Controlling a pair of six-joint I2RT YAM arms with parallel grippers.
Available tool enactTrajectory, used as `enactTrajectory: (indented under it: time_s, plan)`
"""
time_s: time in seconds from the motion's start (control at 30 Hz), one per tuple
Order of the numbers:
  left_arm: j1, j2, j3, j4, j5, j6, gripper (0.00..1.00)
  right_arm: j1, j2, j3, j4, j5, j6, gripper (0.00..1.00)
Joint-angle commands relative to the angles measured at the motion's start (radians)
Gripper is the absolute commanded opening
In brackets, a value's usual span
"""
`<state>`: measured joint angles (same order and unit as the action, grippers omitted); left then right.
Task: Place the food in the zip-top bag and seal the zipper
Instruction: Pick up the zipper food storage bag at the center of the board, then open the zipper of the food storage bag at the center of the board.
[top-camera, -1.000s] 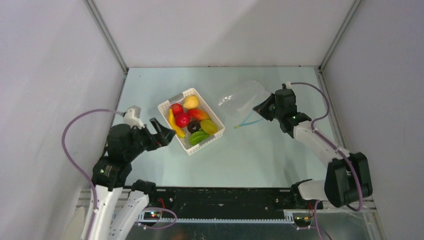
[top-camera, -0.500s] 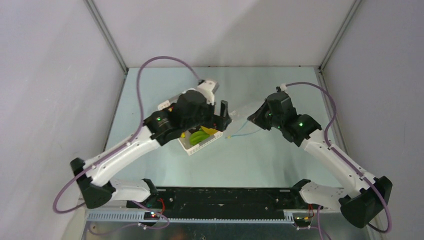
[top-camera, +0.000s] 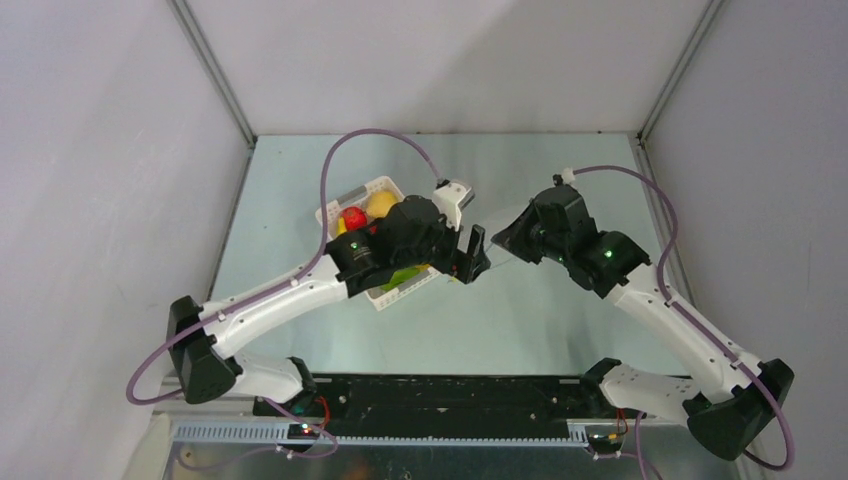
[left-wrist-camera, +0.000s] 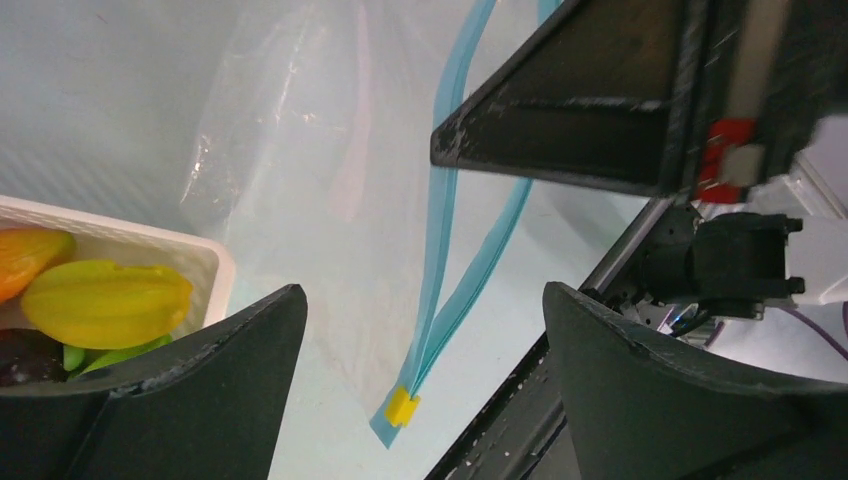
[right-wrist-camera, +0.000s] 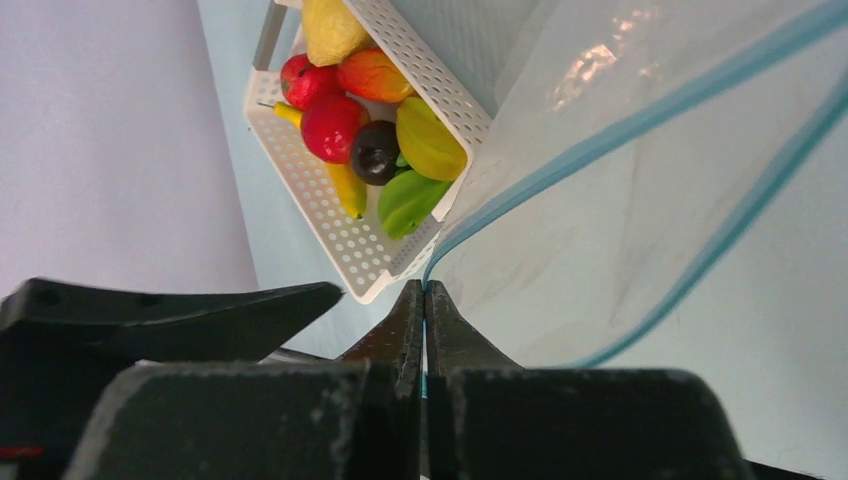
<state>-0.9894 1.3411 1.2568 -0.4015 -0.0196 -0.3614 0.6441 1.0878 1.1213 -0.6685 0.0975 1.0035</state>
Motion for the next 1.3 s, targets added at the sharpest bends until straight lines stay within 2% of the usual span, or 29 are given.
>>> enactTrajectory:
  time_s: [0.0, 0.2, 0.33, 0.4, 0.43, 0.47, 0.5, 0.53, 0.57, 0.67, 0.7, 0.73, 0.77, 0.93, 1.1, 1.27]
  plan:
    - [-0.006, -0.002, -0.028, 0.082, 0.042, -0.007, 0.94, 0.013, -0.033, 0.046, 0.02, 0.001, 0.029, 0.0]
    - [-0.01, 0.084, 0.032, 0.036, -0.035, -0.028, 0.81, 0.035, -0.042, 0.051, 0.023, -0.019, 0.032, 0.0]
    - [-0.018, 0.122, 0.068, 0.041, -0.048, -0.046, 0.68, 0.057, -0.035, 0.052, 0.031, -0.022, 0.028, 0.0]
    - [-0.025, 0.136, 0.081, 0.03, -0.088, -0.053, 0.55, 0.066, -0.035, 0.051, 0.037, -0.018, 0.025, 0.0]
    - [-0.027, 0.139, 0.087, 0.013, -0.122, -0.062, 0.41, 0.068, -0.036, 0.051, 0.037, -0.018, 0.02, 0.0]
    - [-0.031, 0.138, 0.095, 0.005, -0.138, -0.066, 0.23, 0.069, -0.039, 0.051, 0.035, -0.013, 0.018, 0.0]
    - [-0.032, 0.129, 0.099, -0.007, -0.169, -0.072, 0.14, 0.069, -0.04, 0.051, 0.032, -0.011, 0.007, 0.0]
    - [-0.036, 0.123, 0.103, -0.014, -0.186, -0.077, 0.04, 0.069, -0.042, 0.051, 0.031, -0.007, -0.001, 0.04]
    - [-0.039, 0.106, 0.103, -0.017, -0.221, -0.085, 0.02, 0.069, -0.043, 0.051, 0.021, -0.002, -0.008, 0.16]
    - [-0.055, 0.066, 0.095, -0.013, -0.277, -0.097, 0.0, 0.071, -0.047, 0.051, -0.006, 0.033, -0.022, 0.33]
    - [-0.061, 0.045, 0.093, -0.01, -0.303, -0.107, 0.0, 0.07, -0.048, 0.051, -0.016, 0.04, -0.021, 0.44]
    - [-0.064, 0.037, 0.09, -0.009, -0.315, -0.114, 0.0, 0.071, -0.051, 0.052, -0.021, 0.049, -0.031, 0.49]
    - [-0.067, 0.023, 0.09, -0.01, -0.337, -0.136, 0.0, 0.076, -0.055, 0.051, -0.019, 0.051, -0.041, 0.58]
    - [-0.076, 0.015, 0.099, -0.05, -0.435, -0.237, 0.0, 0.087, -0.142, 0.051, 0.035, 0.075, -0.142, 0.74]
    - [-0.106, 0.023, 0.073, -0.018, -0.48, -0.313, 0.0, 0.105, -0.275, 0.029, 0.079, 0.19, -0.187, 0.98]
    - [-0.144, 0.026, 0.073, -0.009, -0.571, -0.371, 0.0, 0.106, -0.296, 0.008, 0.042, 0.243, -0.172, 0.99]
